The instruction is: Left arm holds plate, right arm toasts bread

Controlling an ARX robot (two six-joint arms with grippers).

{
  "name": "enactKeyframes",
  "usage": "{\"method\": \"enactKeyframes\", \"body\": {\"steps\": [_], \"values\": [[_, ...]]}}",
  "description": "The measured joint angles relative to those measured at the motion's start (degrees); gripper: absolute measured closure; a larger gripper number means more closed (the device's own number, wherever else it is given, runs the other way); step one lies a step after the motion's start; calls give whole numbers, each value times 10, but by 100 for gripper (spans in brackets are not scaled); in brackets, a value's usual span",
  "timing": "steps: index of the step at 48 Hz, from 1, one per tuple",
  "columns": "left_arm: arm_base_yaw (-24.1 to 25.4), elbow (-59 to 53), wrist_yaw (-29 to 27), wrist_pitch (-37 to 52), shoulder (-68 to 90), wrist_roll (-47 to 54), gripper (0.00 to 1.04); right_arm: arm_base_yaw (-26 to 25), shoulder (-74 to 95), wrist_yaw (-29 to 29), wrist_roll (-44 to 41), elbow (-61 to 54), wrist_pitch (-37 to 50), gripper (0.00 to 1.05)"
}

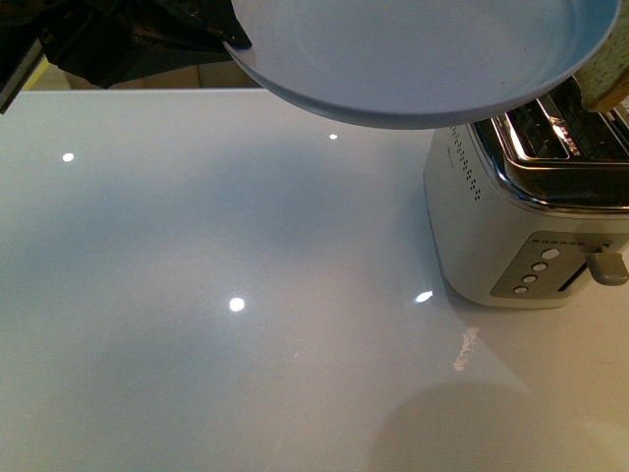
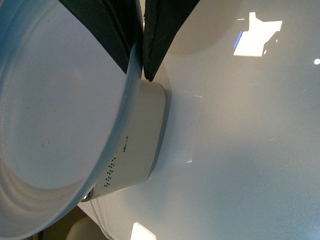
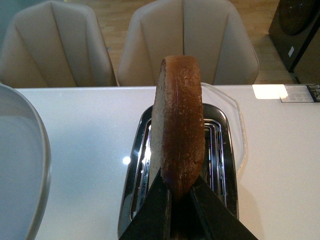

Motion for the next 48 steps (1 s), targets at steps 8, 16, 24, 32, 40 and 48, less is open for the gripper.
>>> {"method": "enactKeyframes", "body": {"steps": [8, 16, 24, 32, 40, 48], "values": [[0, 0, 0, 0, 0, 0, 102, 7, 23, 2, 0, -1, 14, 102], [0, 0, 0, 0, 0, 0, 102, 8, 52, 5, 0, -4, 31, 102], [0, 0, 0, 0, 0, 0, 102, 8, 83, 8, 0, -6, 53, 102], [0, 0, 0, 0, 0, 0, 102, 9, 103, 11, 0, -6, 73, 102], [0, 0, 0, 0, 0, 0, 102, 8, 115, 11, 0, -6, 77, 102], [0, 0, 0, 0, 0, 0, 102, 8, 135, 13, 0, -2, 86, 102]]}}
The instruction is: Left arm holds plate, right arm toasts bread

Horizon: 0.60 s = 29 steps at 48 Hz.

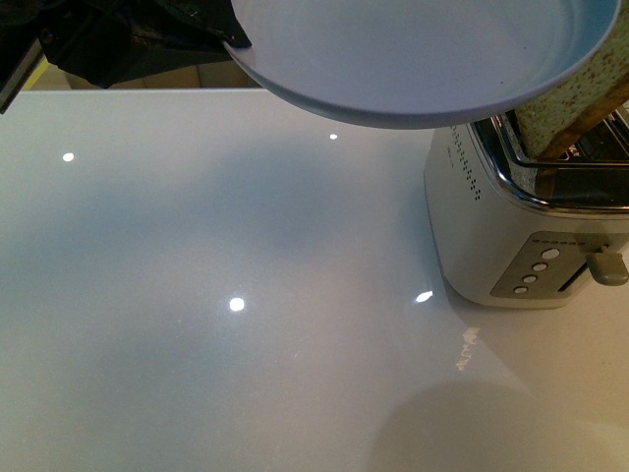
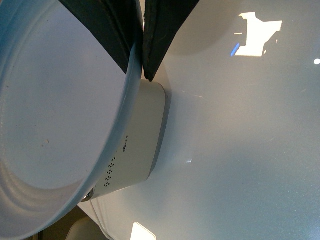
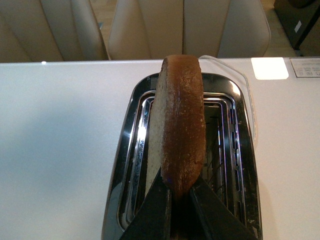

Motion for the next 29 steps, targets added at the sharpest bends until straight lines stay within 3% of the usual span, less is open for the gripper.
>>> {"method": "enactKeyframes", "body": {"steps": [29], "values": [[0, 0, 0, 0, 0, 0, 102, 18, 86, 13, -1, 36, 10, 102]]}}
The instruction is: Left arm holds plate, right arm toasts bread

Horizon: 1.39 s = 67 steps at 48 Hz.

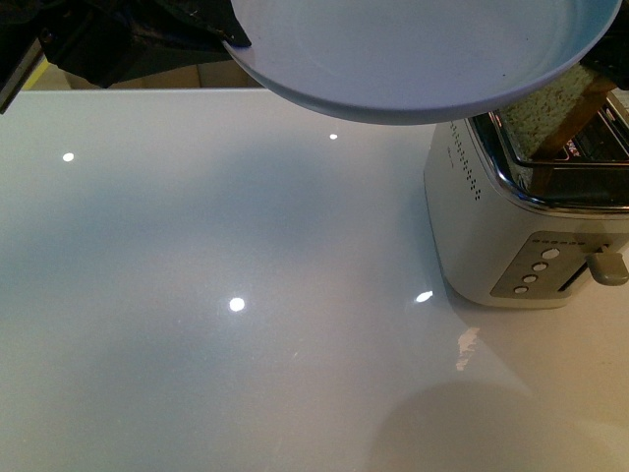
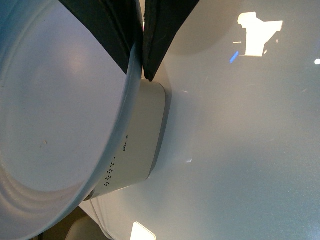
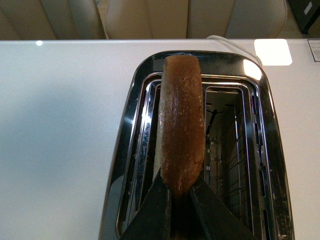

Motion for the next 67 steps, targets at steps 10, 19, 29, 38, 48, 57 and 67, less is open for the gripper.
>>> {"method": "enactKeyframes", "body": {"steps": [10, 19, 29, 38, 48, 57, 67], "values": [[0, 0, 0, 0, 0, 0, 102, 3, 5, 2, 5, -9, 7, 84], [0, 0, 0, 0, 0, 0, 102, 2, 5, 2, 9, -16, 12, 59], [0, 0, 0, 0, 0, 0, 102, -7, -4, 6, 18, -28, 16, 30], [0, 0, 0, 0, 0, 0, 102, -21, -58, 17, 20, -62, 23, 9], [0, 0, 0, 0, 0, 0, 102, -41, -153, 29, 3, -117, 21, 9], [0, 0, 0, 0, 0, 0, 102, -71, -215, -14, -15, -191, 140, 20], [0, 0, 1, 0, -1, 0, 102, -90, -313, -25, -26, -314, 271, 64]]}}
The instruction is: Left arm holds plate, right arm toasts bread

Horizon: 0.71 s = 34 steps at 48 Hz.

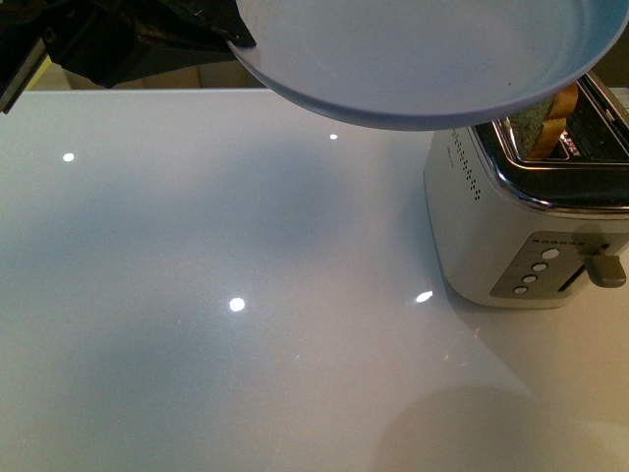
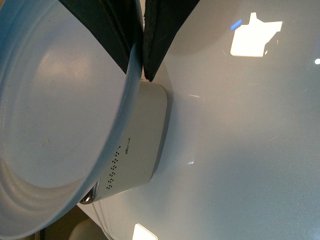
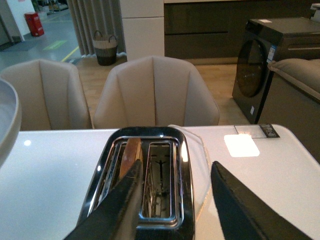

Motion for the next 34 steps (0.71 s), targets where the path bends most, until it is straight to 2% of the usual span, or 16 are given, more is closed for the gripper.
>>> {"method": "enactKeyframes", "body": {"steps": [5, 13, 30, 34], "values": [[0, 0, -1, 0, 0, 0, 102, 0, -31, 0, -1, -27, -8, 81], [0, 0, 0, 0, 0, 0, 102, 0, -78, 0, -3, -54, -26, 103], [0, 0, -1, 0, 0, 0, 102, 0, -191, 0, -3, -98, -96, 103], [0, 0, -1, 0, 0, 0, 102, 0, -197, 0, -3, -118, -72, 103]]}}
